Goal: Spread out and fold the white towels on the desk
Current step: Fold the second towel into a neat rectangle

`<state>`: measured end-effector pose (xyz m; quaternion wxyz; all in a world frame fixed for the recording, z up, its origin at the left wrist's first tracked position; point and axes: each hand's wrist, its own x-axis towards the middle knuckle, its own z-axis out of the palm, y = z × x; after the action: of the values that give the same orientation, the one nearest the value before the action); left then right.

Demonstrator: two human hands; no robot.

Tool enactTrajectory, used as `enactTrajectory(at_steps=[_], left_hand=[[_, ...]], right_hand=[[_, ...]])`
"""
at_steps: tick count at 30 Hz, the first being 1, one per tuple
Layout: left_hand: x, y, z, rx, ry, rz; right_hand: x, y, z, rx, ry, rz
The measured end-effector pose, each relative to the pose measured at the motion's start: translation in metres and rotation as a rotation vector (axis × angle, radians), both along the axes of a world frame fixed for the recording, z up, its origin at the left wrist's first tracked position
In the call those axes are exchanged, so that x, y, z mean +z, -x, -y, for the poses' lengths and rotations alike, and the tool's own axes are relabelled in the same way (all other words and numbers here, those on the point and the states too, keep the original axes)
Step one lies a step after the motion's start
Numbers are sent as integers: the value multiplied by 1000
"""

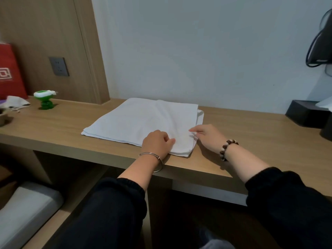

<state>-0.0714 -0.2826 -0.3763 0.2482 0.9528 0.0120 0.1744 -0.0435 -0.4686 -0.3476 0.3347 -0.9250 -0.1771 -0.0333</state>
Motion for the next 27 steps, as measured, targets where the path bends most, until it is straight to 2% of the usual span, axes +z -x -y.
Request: enactTrajectory(at_steps=[4, 8, 13, 17, 19, 22, 24, 26, 27], left_hand=[[-7, -4, -1, 62, -236, 81], [-6, -11, -11, 20, -141, -44], [9, -22, -31, -39, -142, -314], [12, -19, -36, -10, -167, -333], [7, -13, -36, -27, -319, -298], [0, -9, -45, -116, -471, -293], [-2, -8, -52, -138, -491, -306], [-3, -7, -54, -148, -500, -321], [-3, -6, -53, -150, -506, -322]], right_hand=[[-4, -15, -2, 20, 241, -5], [-1, -10, -3, 8, 353, 104], [0, 16, -1, 60, 234, 71], [1, 33, 0, 166, -16, -35], [-4, 28, 7, 54, -91, 56], [-13, 6, 32, -407, -143, 289], [-17, -11, 50, -526, -29, 205], [-16, -23, 60, -494, 182, 57], [-14, -27, 61, -471, 256, 52]])
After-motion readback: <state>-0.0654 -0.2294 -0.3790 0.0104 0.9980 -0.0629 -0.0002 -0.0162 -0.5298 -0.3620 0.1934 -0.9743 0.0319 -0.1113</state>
